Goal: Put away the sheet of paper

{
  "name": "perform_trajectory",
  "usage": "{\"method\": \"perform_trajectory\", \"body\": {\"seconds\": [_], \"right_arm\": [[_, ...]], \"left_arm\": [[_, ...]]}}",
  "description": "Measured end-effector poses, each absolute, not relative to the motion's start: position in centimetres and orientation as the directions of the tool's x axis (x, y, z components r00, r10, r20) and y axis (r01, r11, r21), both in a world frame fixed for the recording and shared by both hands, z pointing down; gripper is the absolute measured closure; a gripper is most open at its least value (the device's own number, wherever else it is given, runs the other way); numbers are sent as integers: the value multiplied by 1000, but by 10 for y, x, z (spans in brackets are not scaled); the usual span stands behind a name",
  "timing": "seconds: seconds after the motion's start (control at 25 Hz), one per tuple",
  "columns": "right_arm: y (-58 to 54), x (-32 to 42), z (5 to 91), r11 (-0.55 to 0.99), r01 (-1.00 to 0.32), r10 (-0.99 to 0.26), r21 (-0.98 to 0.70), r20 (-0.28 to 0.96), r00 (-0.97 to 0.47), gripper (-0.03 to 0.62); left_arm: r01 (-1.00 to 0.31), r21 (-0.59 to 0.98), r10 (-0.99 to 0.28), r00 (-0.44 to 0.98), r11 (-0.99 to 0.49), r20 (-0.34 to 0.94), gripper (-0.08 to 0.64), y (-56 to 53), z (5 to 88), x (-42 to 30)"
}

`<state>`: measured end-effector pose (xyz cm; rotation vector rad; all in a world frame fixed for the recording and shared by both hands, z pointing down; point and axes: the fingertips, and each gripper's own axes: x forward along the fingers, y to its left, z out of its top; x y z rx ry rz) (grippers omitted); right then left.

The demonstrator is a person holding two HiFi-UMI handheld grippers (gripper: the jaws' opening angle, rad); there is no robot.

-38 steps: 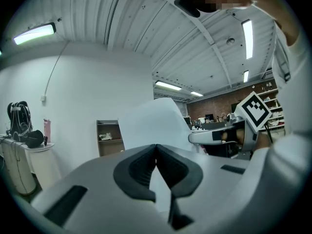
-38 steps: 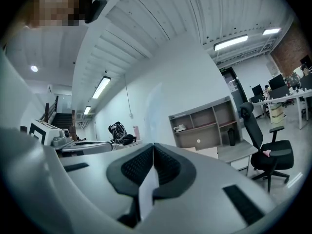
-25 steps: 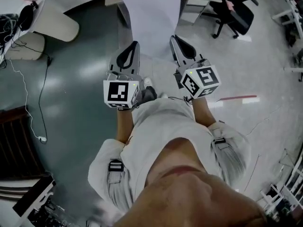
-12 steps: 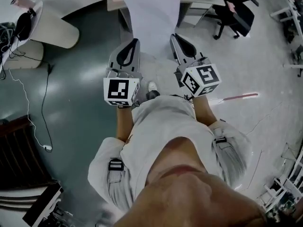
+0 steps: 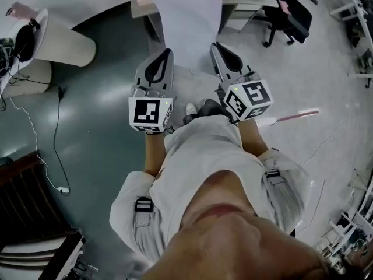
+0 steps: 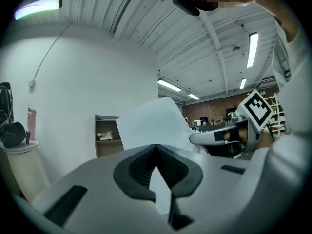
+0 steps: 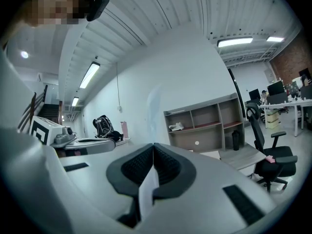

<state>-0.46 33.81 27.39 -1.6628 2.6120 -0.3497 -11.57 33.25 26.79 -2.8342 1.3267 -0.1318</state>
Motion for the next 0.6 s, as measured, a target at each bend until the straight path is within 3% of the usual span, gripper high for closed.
{"method": "perform_trajectory", "body": {"seconds": [0.6], "right_arm": [[253,5,283,454,-865,-871,-216,97,-481,572]], "left_arm": [[-796,-44,-796,599,-604,89,538,252,276,-104]]}}
